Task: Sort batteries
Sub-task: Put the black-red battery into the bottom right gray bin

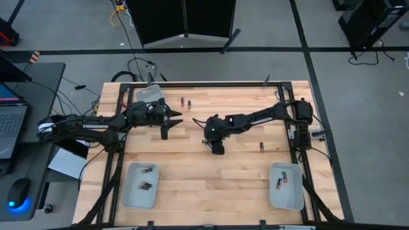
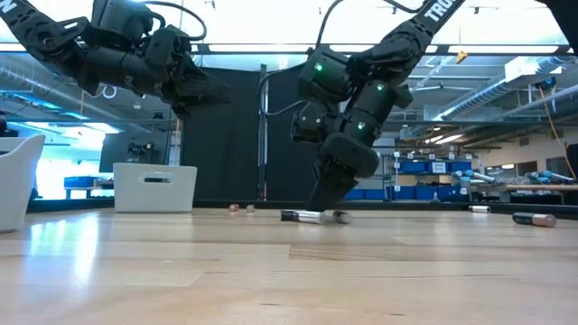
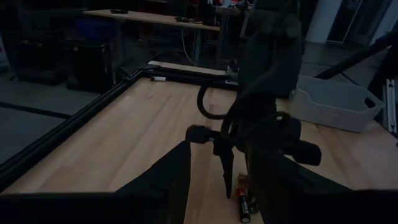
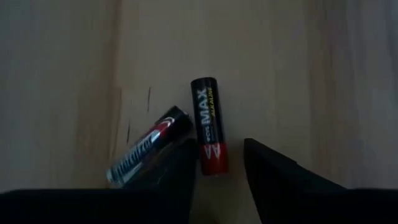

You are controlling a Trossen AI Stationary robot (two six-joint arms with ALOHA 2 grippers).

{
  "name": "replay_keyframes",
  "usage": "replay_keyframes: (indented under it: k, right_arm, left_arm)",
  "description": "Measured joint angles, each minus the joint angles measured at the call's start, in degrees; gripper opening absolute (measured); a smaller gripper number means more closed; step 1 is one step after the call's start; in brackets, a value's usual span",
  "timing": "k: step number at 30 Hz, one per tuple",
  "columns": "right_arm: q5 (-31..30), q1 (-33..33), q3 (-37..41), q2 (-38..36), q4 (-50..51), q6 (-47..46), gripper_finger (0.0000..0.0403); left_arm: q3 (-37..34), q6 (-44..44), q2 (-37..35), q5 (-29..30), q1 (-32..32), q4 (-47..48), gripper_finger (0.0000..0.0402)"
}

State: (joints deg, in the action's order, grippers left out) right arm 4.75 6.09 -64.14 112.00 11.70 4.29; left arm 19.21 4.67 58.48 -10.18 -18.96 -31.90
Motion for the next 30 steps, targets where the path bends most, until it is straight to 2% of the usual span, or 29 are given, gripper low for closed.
replay_keyframes:
  k: [4,8,14,18,21,25,30]
  right_arm:
    - [0.07,0.2,-0.04,0.12,-0.09,0.54,0.0118]
    - [0.03,0.28,-0.02,-0.16,-0.13,1.55,0.0059]
    - [-3.12,-0.94,0.07,-2.3,-3.45,2.36,0.0056]
    - [-4.95,-2.75,1.87,-4.7,-14.52,1.5,0.0056]
    - [-5.42,-4.34,4.82,-6.01,-27.83,1.4,0.0056]
    - [-9.36,-6.67,8.1,-6.69,-44.65,1.66,0.0056]
    - [-13.25,-9.27,9.79,-6.59,-57.0,4.43,0.0056]
  left_arm:
    - [0.01,0.02,0.0,0.01,0.01,-0.02,0.0161]
    - [0.0,0.32,0.02,0.01,0.13,-0.57,0.0161]
    - [0.01,1.87,0.04,0.09,2.23,-4.92,0.0161]
    - [0.04,1.81,0.07,0.07,4.63,-9.25,0.0161]
    - [0.06,1.5,0.07,0.05,6.19,-13.14,0.0161]
    - [0.06,-0.51,0.07,-1.88,7.7,-16.81,0.0161]
    - [0.06,-3.5,0.07,-2.75,9.54,-19.98,0.0161]
